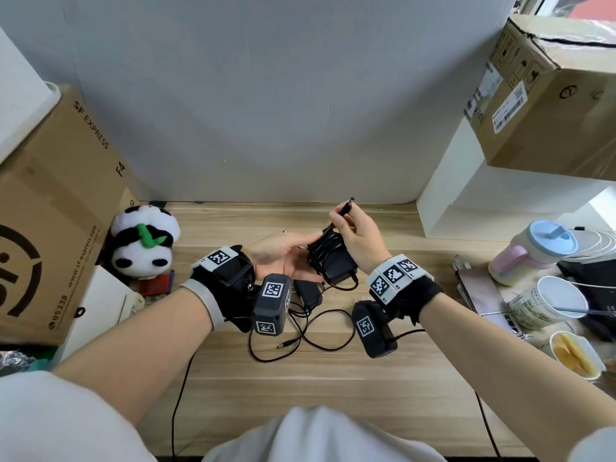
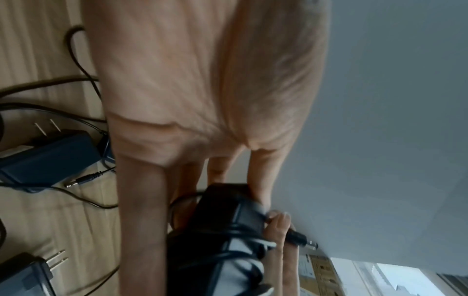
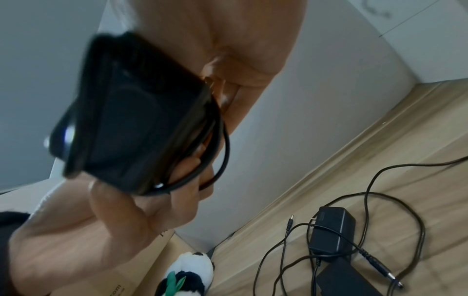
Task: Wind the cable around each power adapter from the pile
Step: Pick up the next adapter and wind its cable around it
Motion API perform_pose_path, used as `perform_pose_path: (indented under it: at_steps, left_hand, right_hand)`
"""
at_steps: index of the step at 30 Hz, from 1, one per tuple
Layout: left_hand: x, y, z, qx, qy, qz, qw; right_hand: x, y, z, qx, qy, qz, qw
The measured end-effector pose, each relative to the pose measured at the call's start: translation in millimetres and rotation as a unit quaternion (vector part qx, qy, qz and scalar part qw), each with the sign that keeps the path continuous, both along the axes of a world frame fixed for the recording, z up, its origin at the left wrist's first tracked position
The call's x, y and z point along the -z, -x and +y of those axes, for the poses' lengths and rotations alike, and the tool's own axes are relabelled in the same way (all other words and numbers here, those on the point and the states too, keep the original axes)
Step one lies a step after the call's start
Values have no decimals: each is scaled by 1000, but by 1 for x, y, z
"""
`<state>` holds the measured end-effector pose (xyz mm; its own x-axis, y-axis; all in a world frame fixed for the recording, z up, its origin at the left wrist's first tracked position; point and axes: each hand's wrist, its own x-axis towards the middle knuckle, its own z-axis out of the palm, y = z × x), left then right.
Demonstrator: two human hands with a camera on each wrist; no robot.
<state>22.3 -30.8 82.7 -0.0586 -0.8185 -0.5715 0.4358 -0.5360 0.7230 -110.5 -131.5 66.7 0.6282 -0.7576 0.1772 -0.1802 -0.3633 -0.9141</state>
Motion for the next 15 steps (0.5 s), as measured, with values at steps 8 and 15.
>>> perform_pose_path:
  at_steps: [8, 15]
  left_hand:
    - [12, 8, -3, -91, -8, 5, 996]
    - [21, 2, -13, -293, 1, -2, 956]
  right_hand:
    - [-13, -3, -1, 41, 33, 13, 999]
    - [-23, 4, 2, 26, -230, -103, 967]
